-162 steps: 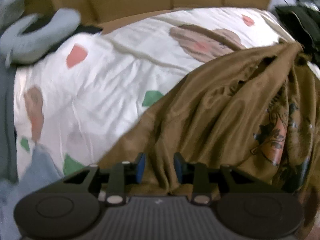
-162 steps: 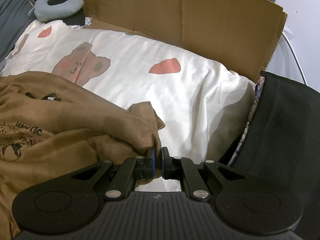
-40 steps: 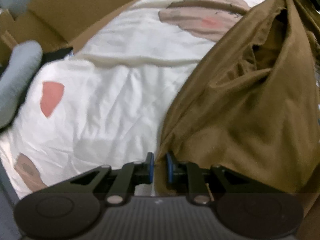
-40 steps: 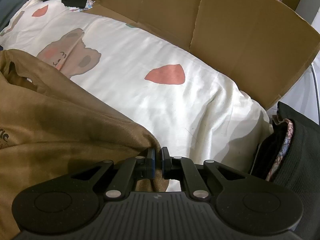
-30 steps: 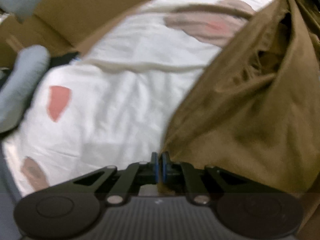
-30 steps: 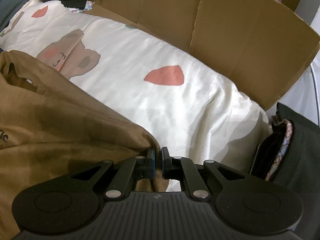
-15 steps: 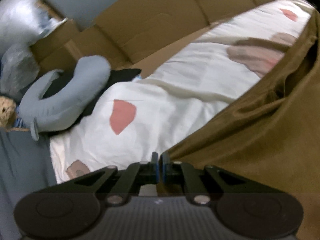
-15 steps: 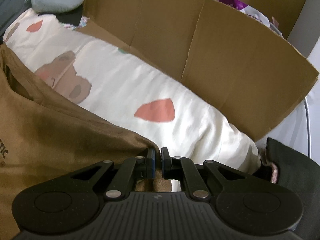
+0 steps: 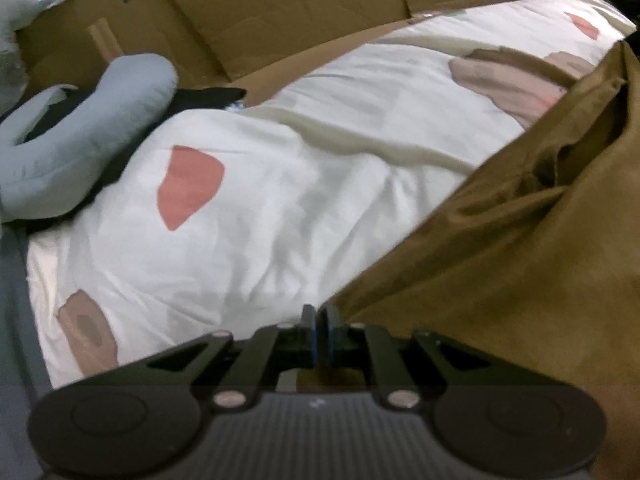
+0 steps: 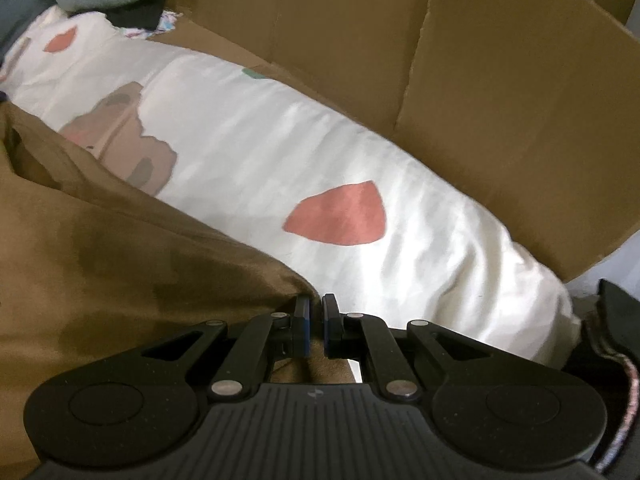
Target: Fold clothes
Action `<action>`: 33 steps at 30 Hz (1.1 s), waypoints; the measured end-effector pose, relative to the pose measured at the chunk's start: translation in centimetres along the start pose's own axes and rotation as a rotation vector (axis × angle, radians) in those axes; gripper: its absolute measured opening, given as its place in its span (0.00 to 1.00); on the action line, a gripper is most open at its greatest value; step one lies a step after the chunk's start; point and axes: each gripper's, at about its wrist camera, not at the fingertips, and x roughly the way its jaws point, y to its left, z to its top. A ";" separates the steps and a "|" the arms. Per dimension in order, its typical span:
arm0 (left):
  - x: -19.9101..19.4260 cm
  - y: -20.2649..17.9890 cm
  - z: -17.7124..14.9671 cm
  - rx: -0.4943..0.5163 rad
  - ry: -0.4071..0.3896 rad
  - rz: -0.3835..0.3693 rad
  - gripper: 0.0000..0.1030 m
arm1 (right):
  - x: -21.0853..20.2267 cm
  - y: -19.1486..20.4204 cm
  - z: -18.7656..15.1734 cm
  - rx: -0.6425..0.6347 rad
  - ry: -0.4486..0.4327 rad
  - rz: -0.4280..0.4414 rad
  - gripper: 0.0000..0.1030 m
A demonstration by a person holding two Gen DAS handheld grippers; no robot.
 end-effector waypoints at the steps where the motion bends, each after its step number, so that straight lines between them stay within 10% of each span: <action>1: 0.1 0.0 0.0 0.005 0.001 -0.010 0.13 | 0.0 -0.1 0.0 0.006 0.002 0.012 0.05; 15: 1.5 0.7 -0.2 0.019 0.022 -0.091 0.28 | 0.6 -0.7 0.8 -0.019 0.032 0.055 0.30; 23: 1.9 0.8 0.0 0.002 0.029 -0.118 0.09 | 1.2 -0.1 0.9 -0.050 0.079 0.059 0.05; 33: -0.7 1.4 -0.3 -0.020 -0.059 0.023 0.04 | -1.1 0.7 1.7 -0.111 -0.016 -0.064 0.02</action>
